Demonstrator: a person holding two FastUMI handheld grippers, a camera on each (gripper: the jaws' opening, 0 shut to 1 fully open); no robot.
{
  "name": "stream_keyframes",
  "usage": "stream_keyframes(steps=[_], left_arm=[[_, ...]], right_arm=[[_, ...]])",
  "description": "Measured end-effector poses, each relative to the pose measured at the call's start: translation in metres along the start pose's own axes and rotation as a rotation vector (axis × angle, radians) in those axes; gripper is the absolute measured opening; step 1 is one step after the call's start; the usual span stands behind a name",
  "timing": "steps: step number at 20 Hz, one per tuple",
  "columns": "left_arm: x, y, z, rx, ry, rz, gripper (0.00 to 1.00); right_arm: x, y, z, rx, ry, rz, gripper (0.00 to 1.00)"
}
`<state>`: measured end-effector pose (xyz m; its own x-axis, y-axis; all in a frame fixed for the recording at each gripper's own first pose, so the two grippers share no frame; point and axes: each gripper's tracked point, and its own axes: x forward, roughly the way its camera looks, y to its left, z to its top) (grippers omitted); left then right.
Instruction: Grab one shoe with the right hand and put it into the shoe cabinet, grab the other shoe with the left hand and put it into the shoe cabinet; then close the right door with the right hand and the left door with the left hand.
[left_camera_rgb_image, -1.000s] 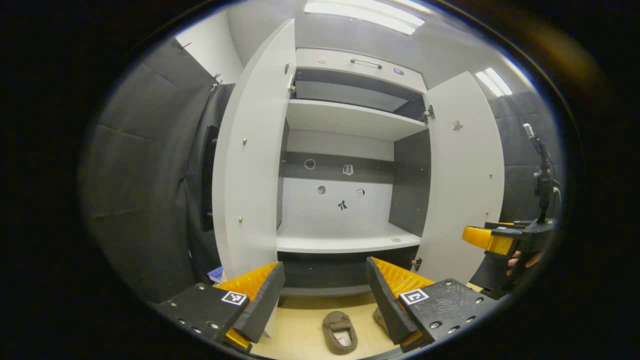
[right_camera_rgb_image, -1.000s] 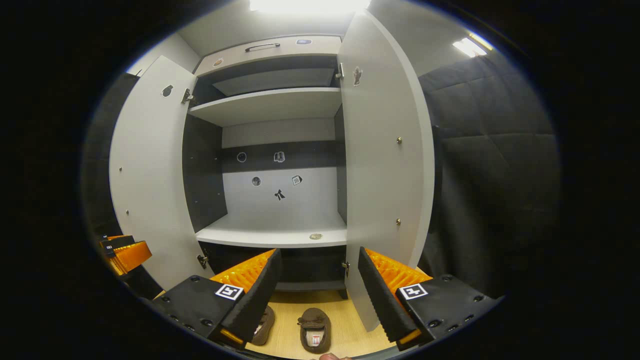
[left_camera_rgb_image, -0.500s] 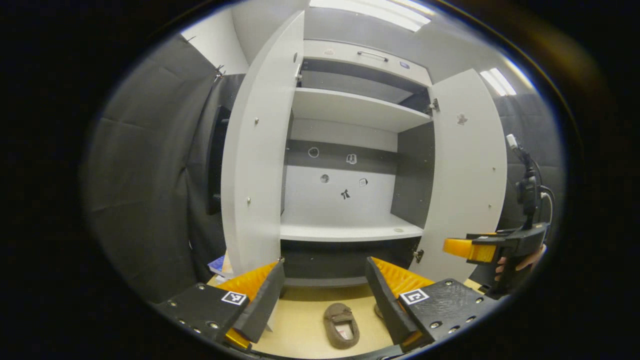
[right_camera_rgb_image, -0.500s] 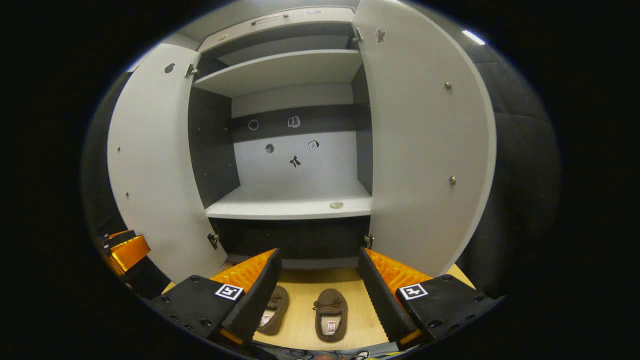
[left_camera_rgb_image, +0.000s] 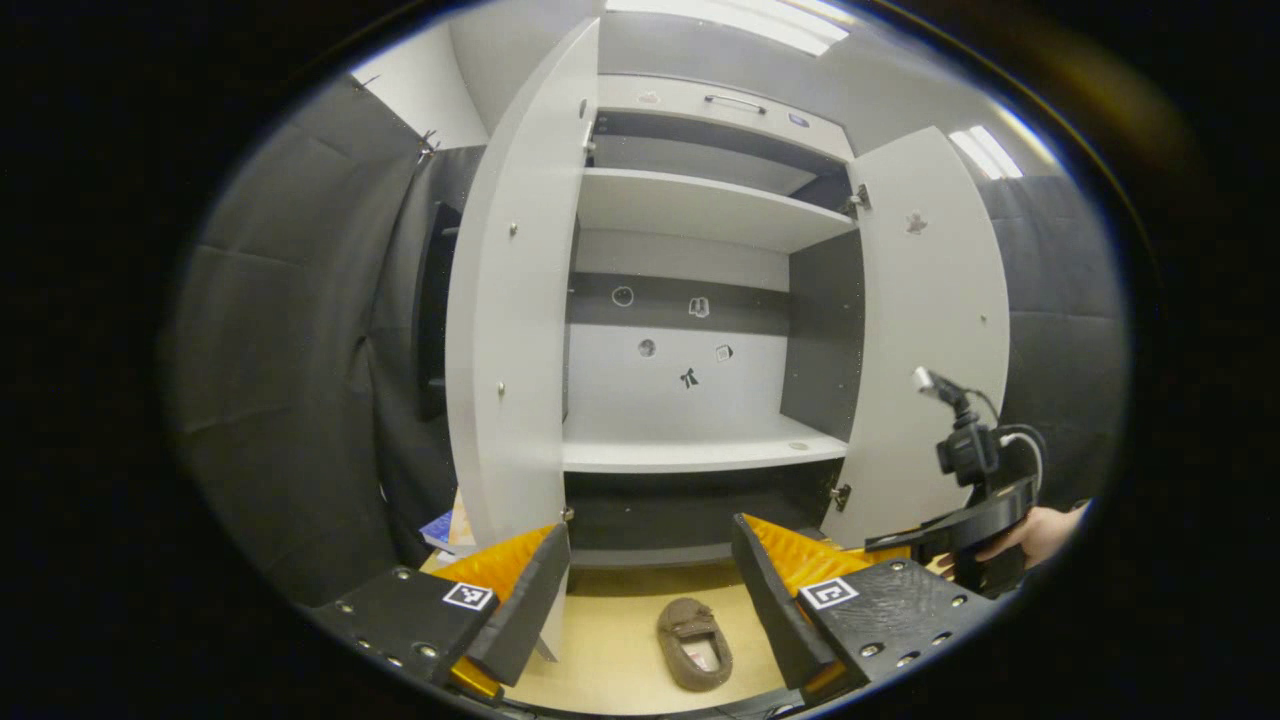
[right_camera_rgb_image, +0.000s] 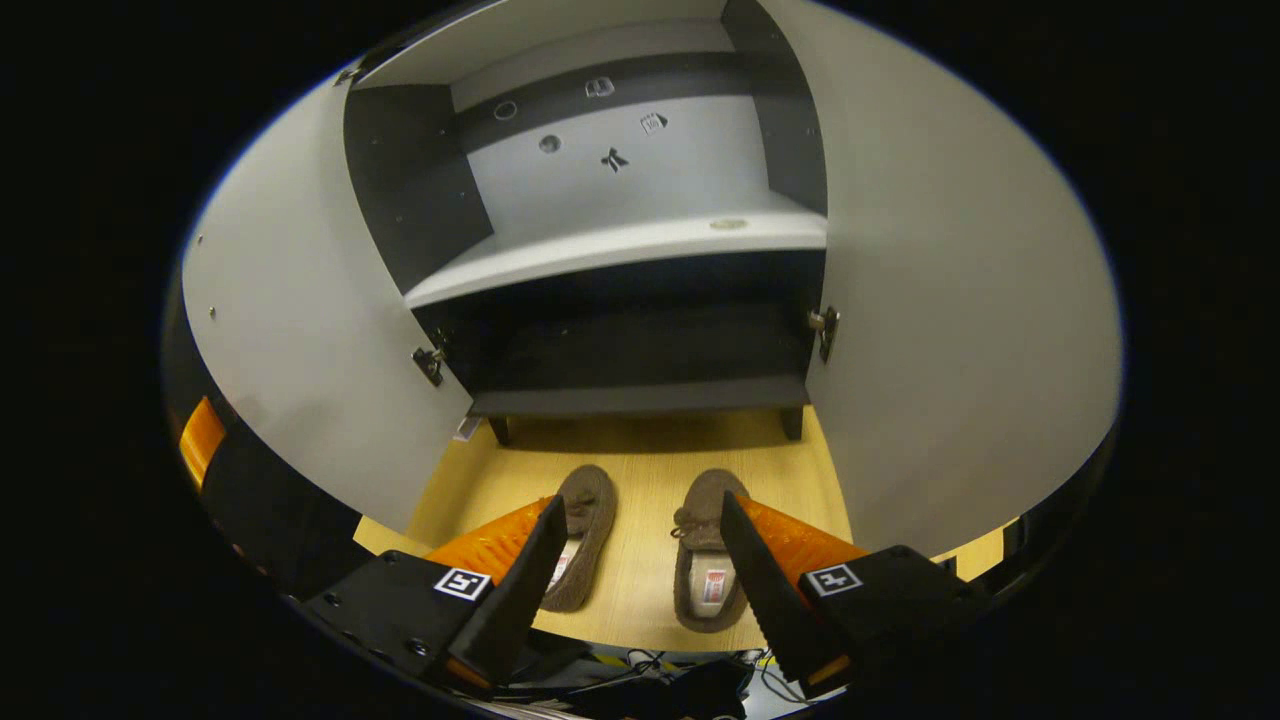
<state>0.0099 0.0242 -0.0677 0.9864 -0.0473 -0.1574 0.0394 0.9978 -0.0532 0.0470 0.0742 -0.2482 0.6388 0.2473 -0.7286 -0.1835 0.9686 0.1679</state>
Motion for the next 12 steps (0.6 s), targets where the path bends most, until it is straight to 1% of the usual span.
stream_keyframes(steps=[2,3,6,10,11,12], left_arm=[[-0.002,-0.003,-0.008,0.002,0.017,-0.008,0.98],[-0.002,-0.004,-0.012,0.006,0.025,-0.010,0.94],[-0.002,-0.004,-0.028,0.026,0.062,-0.007,0.94],[-0.002,-0.005,-0.041,0.003,0.092,-0.004,0.94],[-0.001,-0.005,-0.043,-0.011,0.096,-0.004,0.94],[0.000,-0.006,-0.045,-0.025,0.098,-0.008,0.94]], right_arm=[[0.021,-0.007,-0.025,0.006,0.057,-0.005,0.99],[0.032,-0.011,-0.037,0.001,0.075,-0.010,0.99],[0.058,-0.018,-0.066,0.025,0.121,-0.024,0.99],[0.093,-0.021,-0.092,0.046,0.154,-0.046,0.99],[0.103,-0.024,-0.095,0.048,0.153,-0.063,0.93],[0.112,-0.025,-0.096,0.049,0.150,-0.077,0.99]])
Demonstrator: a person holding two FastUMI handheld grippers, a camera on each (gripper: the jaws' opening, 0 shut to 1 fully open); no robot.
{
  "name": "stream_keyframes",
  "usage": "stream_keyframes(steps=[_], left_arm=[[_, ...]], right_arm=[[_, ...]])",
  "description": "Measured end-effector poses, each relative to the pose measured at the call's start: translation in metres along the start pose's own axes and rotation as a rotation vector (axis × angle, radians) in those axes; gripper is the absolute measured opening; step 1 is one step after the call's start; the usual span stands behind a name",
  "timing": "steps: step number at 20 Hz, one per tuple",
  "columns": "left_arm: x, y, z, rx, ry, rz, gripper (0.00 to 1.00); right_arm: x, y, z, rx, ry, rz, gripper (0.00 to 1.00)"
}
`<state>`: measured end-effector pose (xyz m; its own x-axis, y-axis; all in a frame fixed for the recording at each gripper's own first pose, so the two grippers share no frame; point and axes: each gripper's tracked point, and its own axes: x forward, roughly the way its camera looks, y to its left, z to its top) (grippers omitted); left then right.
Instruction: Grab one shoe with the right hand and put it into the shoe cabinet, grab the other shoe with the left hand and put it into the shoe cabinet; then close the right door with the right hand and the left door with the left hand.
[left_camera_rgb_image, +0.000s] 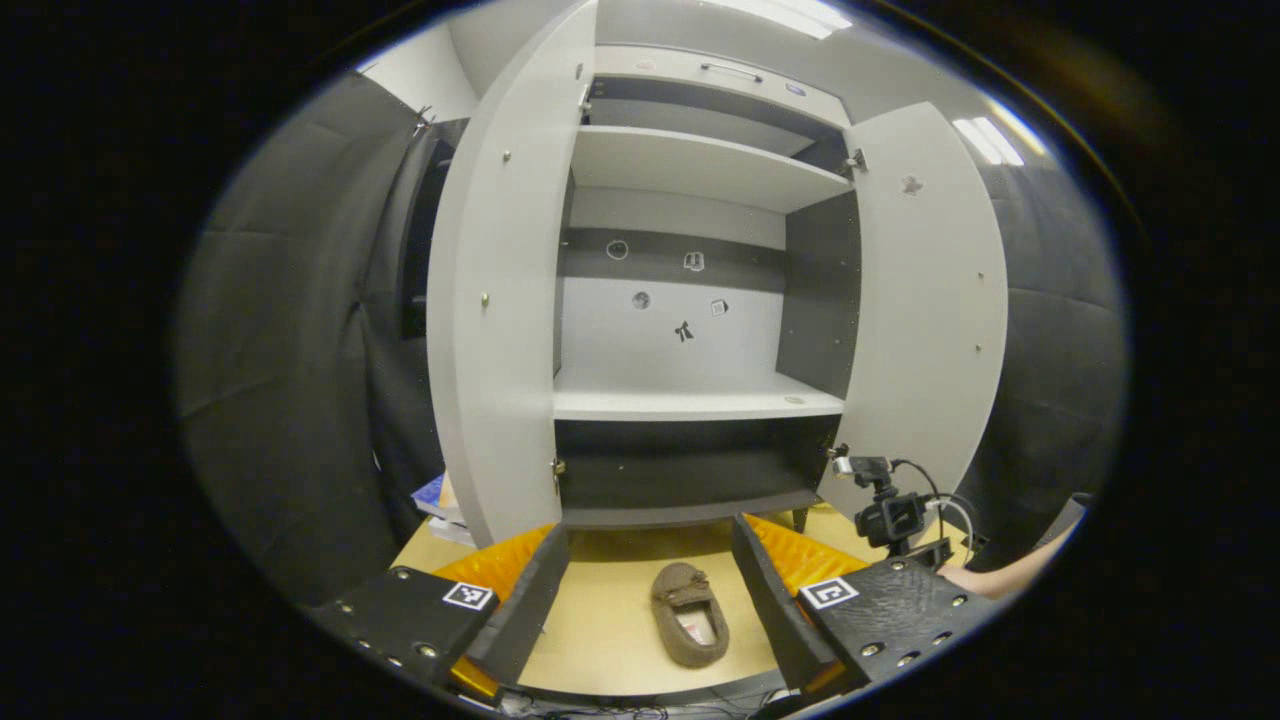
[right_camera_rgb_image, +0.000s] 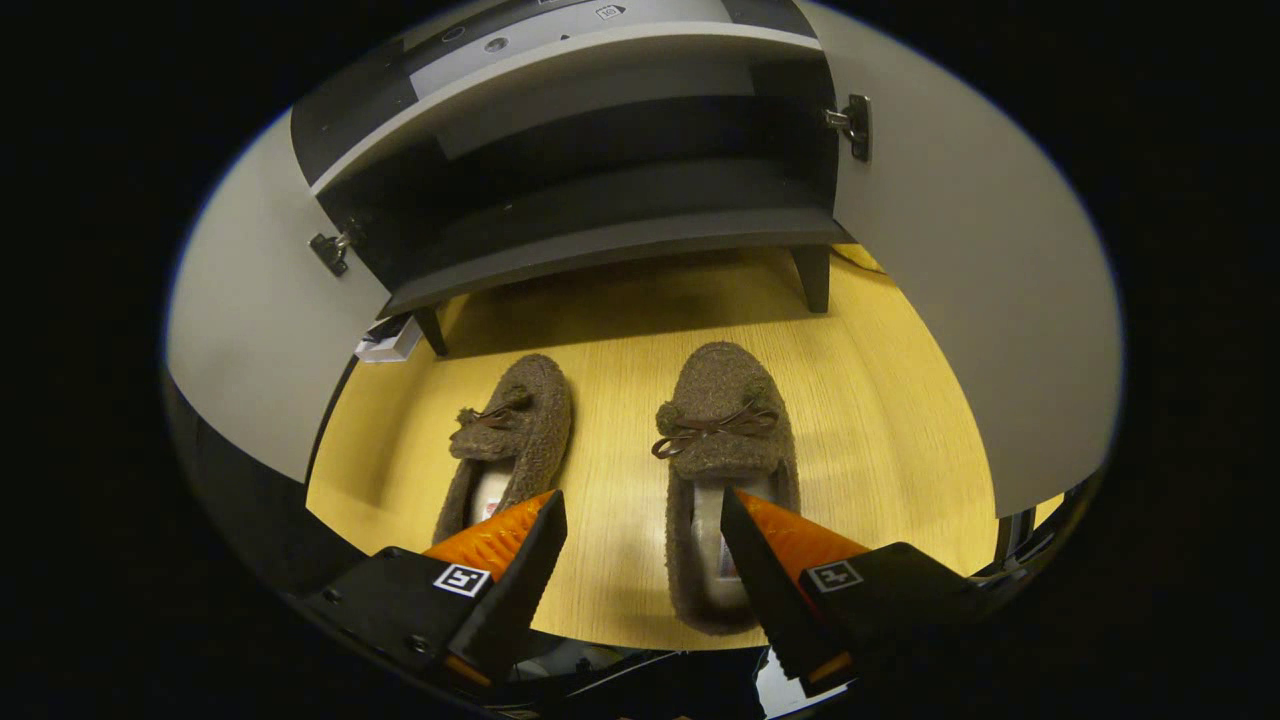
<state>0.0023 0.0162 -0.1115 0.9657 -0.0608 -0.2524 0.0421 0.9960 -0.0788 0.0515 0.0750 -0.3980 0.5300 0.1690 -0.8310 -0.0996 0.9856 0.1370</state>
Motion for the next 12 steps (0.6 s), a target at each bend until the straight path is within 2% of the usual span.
stream_keyframes(steps=[3,4,5,8,9,10,12], left_arm=[[0.004,0.003,-0.004,-0.015,0.006,0.009,0.94],[0.005,0.004,-0.004,-0.010,0.010,0.014,0.94],[0.005,0.006,-0.005,0.005,0.011,0.018,0.94],[0.006,0.008,-0.002,0.039,-0.006,0.022,0.94],[0.006,0.009,-0.003,0.035,-0.006,0.027,1.00],[0.005,0.010,-0.003,0.023,-0.008,0.037,1.00],[0.002,0.009,-0.005,-0.005,-0.009,0.044,1.00]], right_arm=[[0.026,-0.001,-0.007,-0.003,0.008,-0.042,0.99],[0.034,-0.003,-0.008,-0.020,0.007,-0.067,0.93],[0.039,-0.005,-0.010,-0.045,0.004,-0.087,0.99],[0.056,-0.008,0.002,-0.094,-0.039,-0.147,0.99],[0.061,-0.007,0.005,-0.086,-0.048,-0.149,0.99],[0.068,-0.004,0.006,-0.062,-0.040,-0.141,0.99],[0.073,-0.012,0.010,-0.044,-0.030,-0.180,0.99]])
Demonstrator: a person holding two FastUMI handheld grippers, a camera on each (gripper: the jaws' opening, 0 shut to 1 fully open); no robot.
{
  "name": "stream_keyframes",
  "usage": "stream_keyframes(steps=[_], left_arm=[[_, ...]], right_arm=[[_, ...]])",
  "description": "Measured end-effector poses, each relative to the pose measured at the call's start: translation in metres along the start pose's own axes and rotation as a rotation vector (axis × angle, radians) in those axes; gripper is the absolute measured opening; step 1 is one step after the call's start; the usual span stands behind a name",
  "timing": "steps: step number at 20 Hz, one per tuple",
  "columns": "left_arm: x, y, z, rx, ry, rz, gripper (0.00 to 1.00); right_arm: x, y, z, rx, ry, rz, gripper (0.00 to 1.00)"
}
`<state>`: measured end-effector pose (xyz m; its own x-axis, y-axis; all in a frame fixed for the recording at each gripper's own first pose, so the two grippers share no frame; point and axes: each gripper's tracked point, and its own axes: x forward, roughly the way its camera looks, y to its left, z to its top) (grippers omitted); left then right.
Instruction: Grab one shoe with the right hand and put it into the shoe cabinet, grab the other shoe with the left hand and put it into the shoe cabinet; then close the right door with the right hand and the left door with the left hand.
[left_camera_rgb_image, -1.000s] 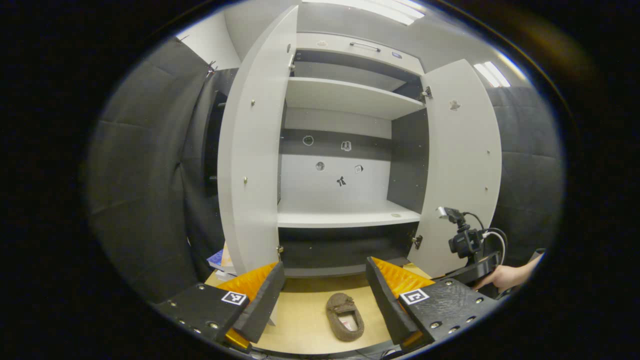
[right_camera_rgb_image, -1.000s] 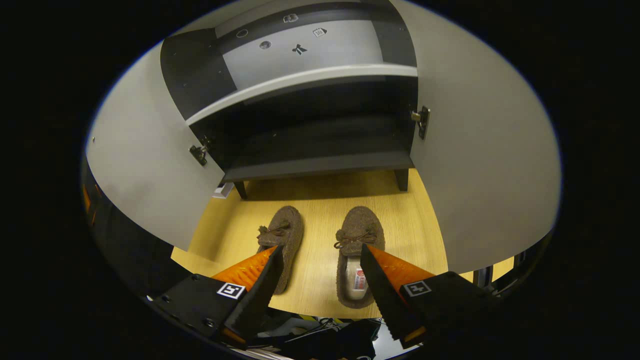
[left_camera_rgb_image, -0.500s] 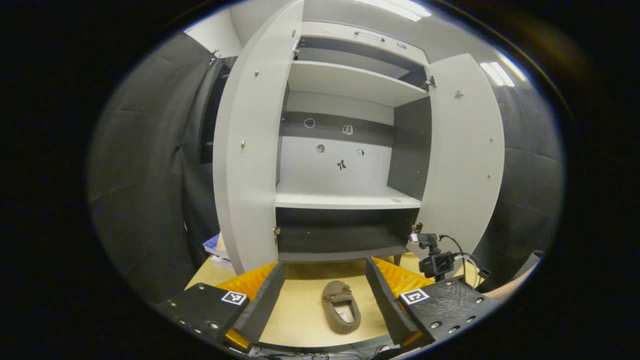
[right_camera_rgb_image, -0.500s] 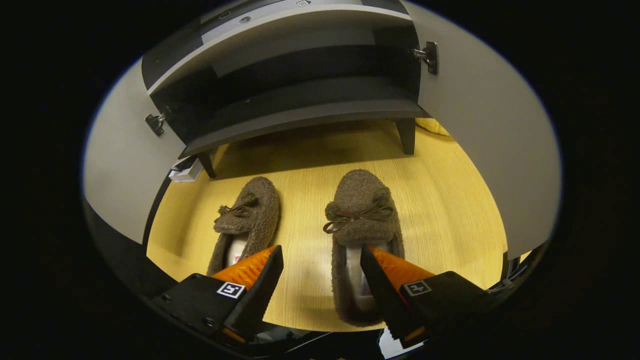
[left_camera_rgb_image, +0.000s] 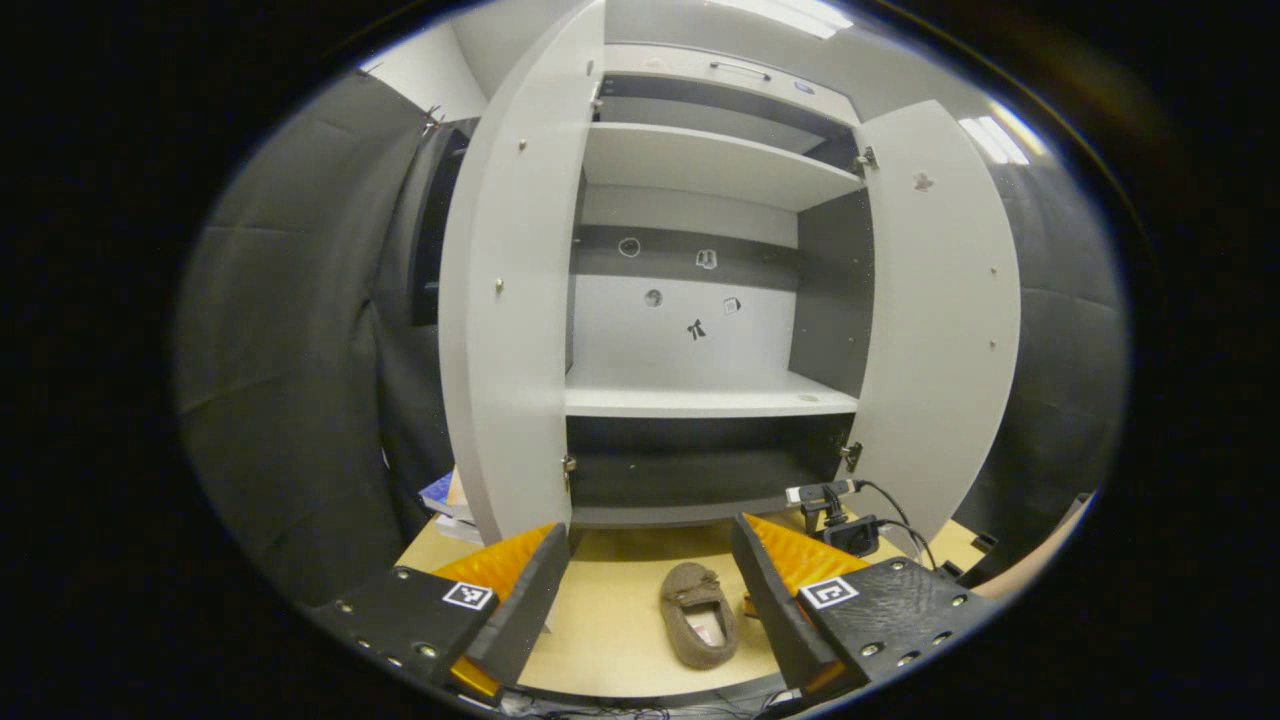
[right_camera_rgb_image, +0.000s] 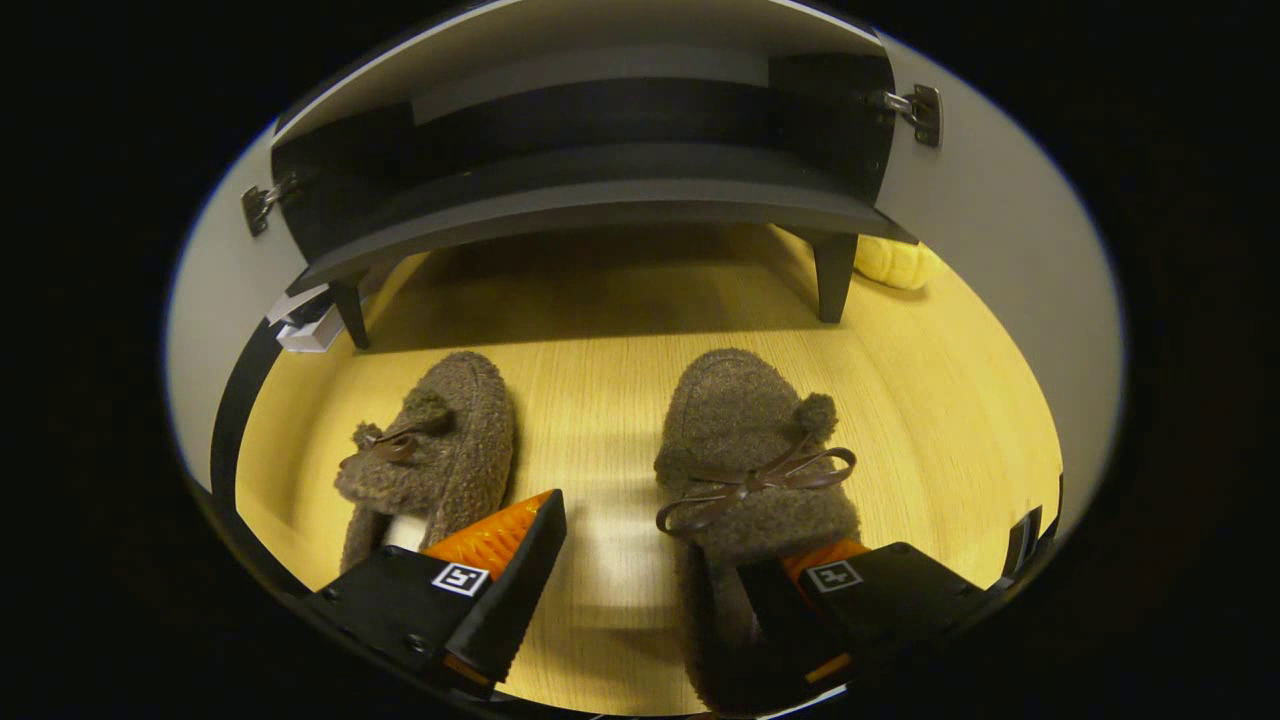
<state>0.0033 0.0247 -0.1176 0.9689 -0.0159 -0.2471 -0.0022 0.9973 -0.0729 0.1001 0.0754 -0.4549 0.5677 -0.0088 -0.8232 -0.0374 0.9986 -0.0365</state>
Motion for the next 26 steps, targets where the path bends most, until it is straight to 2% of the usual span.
stream_keyframes(steps=[2,5,6,7,8,9,11,12,15,16,17,20,21,26], left_arm=[[-0.003,-0.005,-0.002,-0.009,0.004,-0.004,1.00],[-0.003,-0.011,-0.005,-0.001,0.009,-0.019,1.00],[-0.003,-0.012,-0.005,0.004,0.008,-0.024,1.00],[-0.002,-0.013,-0.005,0.010,0.004,-0.029,0.94],[-0.002,-0.013,-0.003,0.017,-0.001,-0.034,0.94],[-0.002,-0.014,-0.002,0.025,-0.006,-0.036,0.94],[-0.001,-0.015,0.001,0.034,-0.015,-0.045,0.94],[-0.001,-0.016,0.001,0.035,-0.015,-0.052,1.00],[0.000,-0.016,-0.005,0.021,-0.001,-0.066,1.00],[0.000,-0.015,-0.006,0.017,0.001,-0.068,0.94],[0.000,-0.015,-0.008,0.017,0.004,-0.069,1.00],[0.000,-0.013,-0.012,0.030,0.010,-0.073,1.00],[0.001,-0.013,-0.013,0.035,0.009,-0.075,0.94],[0.008,-0.016,-0.013,0.034,0.004,-0.091,0.94]], right_arm=[[0.005,-0.015,0.002,-0.005,0.001,-0.061,0.74],[0.006,-0.019,0.001,0.009,0.012,-0.054,0.33],[0.002,-0.018,0.002,0.021,0.012,-0.037,0.33],[0.002,-0.015,0.002,0.032,0.014,-0.028,0.16],[0.000,-0.015,0.003,0.038,0.016,-0.014,0.16],[-0.002,-0.013,0.002,0.049,0.015,0.002,0.08],[-0.005,-0.012,0.000,0.068,0.014,0.025,0.05],[-0.009,-0.012,0.001,0.074,0.013,0.034,0.05],[-0.028,-0.016,0.005,0.088,-0.009,0.032,0.05],[-0.037,-0.019,0.009,0.090,-0.022,0.033,0.04],[-0.046,-0.018,0.010,0.090,-0.035,0.042,0.04],[-0.079,-0.020,0.016,0.071,-0.075,0.072,0.05],[-0.091,-0.022,0.016,0.068,-0.087,0.075,0.04],[-0.154,-0.026,0.030,0.074,-0.154,0.108,0.04]])
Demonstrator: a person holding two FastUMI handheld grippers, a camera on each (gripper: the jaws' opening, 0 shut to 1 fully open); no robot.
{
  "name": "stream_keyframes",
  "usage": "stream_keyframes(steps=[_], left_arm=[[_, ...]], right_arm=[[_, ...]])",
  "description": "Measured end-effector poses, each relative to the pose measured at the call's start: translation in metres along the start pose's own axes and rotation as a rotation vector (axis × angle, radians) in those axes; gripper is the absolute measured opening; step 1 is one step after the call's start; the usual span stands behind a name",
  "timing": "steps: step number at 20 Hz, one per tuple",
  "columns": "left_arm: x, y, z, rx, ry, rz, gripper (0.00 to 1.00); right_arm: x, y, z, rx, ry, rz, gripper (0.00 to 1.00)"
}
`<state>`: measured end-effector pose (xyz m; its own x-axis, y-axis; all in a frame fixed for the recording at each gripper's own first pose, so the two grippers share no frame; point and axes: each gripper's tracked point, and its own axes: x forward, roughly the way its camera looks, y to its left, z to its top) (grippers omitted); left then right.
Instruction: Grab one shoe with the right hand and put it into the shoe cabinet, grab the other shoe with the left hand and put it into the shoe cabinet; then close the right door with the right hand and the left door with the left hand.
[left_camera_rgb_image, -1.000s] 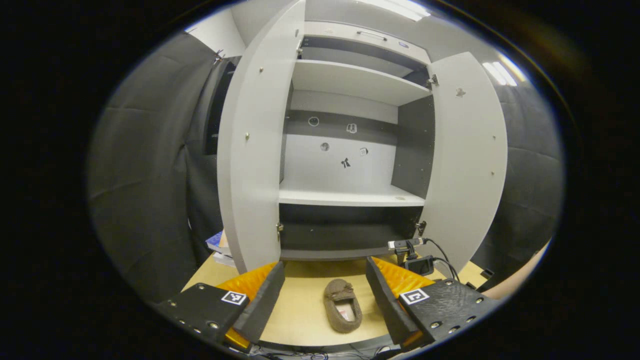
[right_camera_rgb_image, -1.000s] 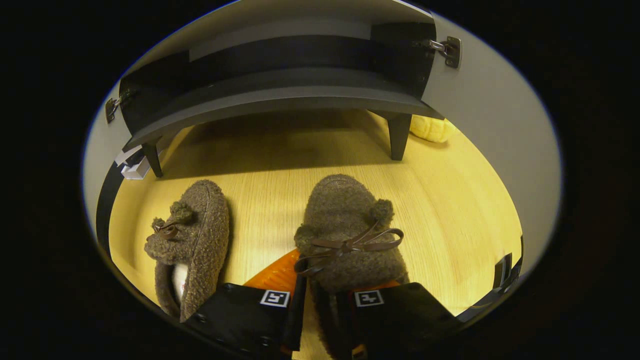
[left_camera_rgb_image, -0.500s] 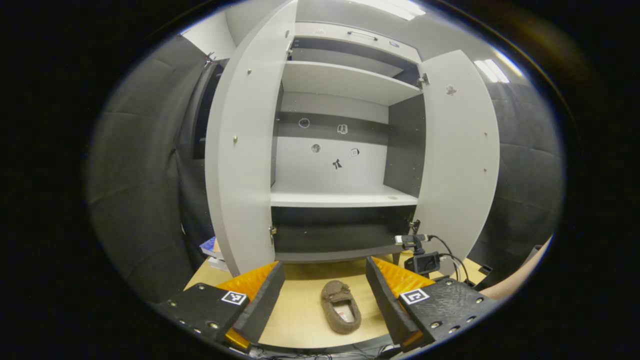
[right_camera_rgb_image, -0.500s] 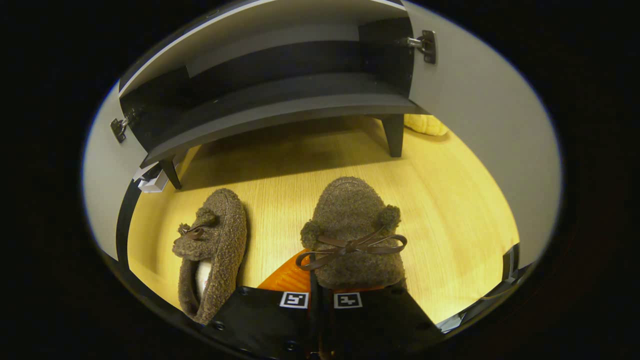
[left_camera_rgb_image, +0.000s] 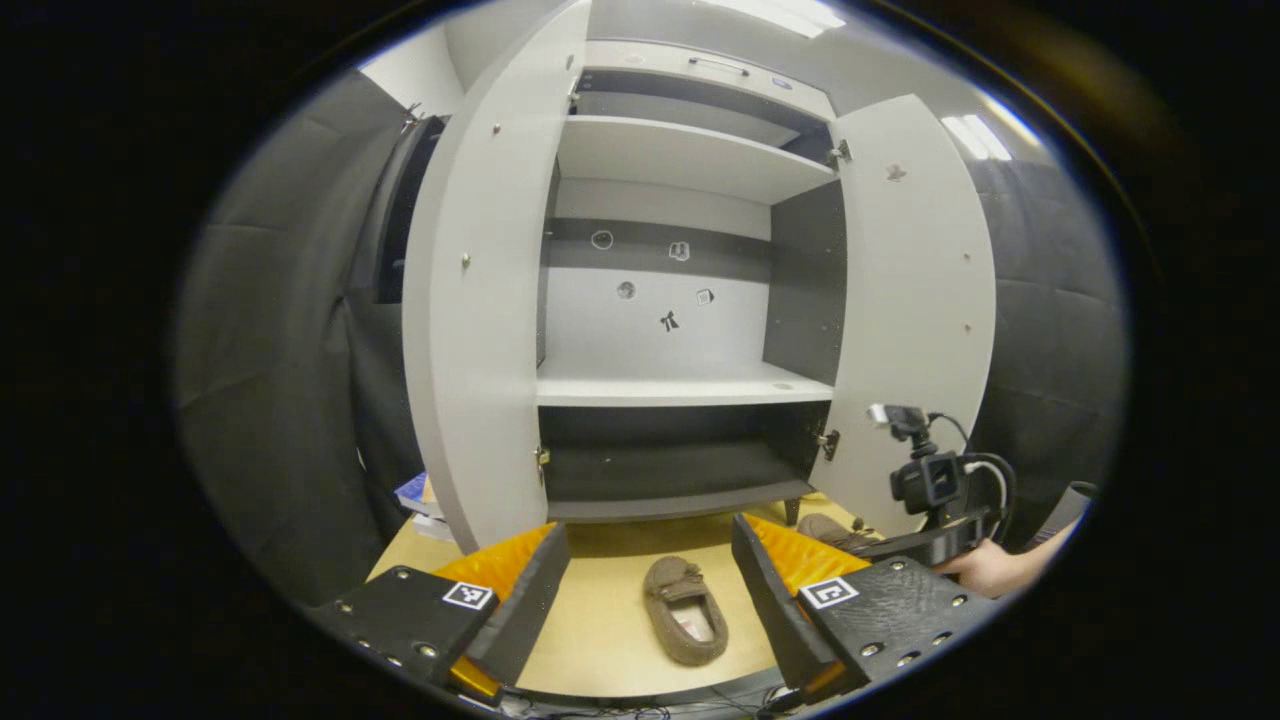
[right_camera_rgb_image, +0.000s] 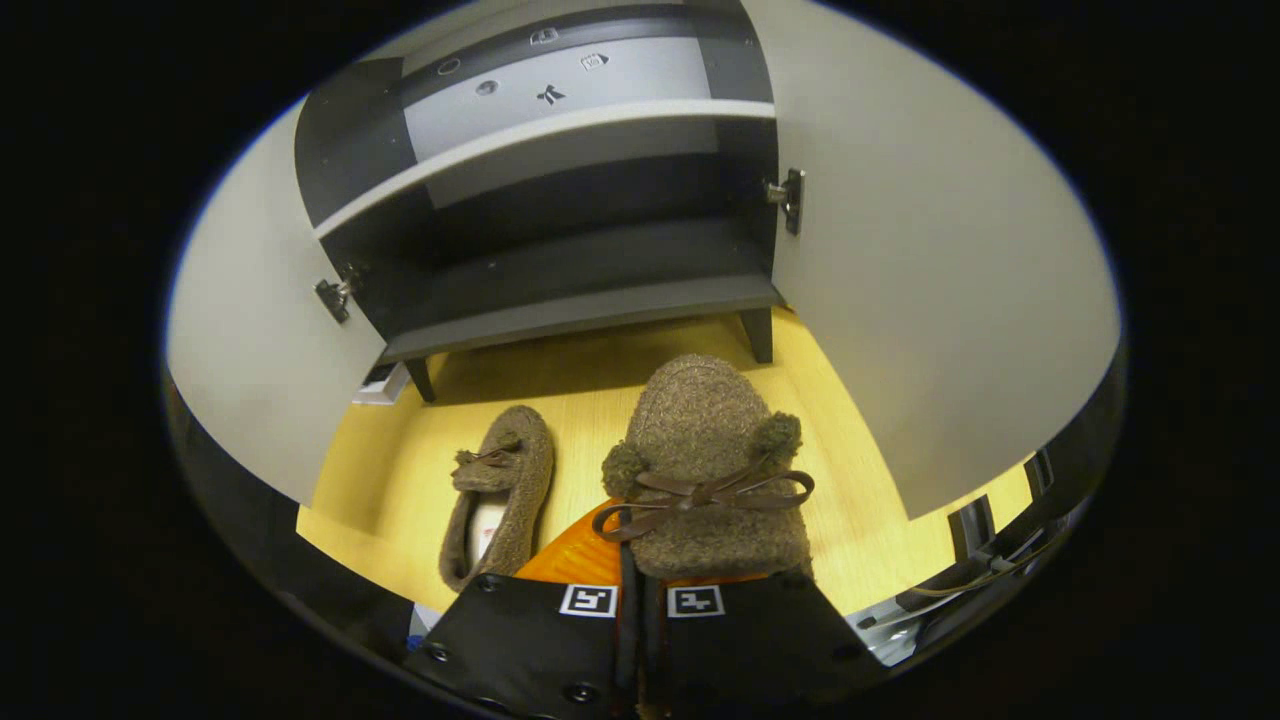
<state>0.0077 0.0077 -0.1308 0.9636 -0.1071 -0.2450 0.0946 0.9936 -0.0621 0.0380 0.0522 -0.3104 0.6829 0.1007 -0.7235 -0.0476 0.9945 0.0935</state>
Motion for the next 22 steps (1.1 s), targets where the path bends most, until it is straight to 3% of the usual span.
stream_keyframes(steps=[5,11,17,18,22], left_arm=[[0.012,-0.008,0.002,0.005,0.006,-0.028,0.94],[0.023,-0.020,0.009,0.040,0.000,-0.073,0.94],[0.023,-0.011,0.021,0.048,-0.016,-0.060,0.94],[0.023,-0.008,0.024,0.049,-0.019,-0.051,1.00],[0.027,-0.004,0.033,0.023,-0.018,-0.023,0.94]], right_arm=[[-0.047,0.019,0.050,-0.008,-0.125,0.038,0.04],[-0.081,0.051,0.139,-0.012,-0.311,0.096,0.04],[-0.092,0.073,0.238,-0.021,-0.435,0.146,0.04],[-0.092,0.074,0.255,-0.025,-0.456,0.144,0.04],[-0.078,0.074,0.311,-0.061,-0.518,0.124,0.02]])
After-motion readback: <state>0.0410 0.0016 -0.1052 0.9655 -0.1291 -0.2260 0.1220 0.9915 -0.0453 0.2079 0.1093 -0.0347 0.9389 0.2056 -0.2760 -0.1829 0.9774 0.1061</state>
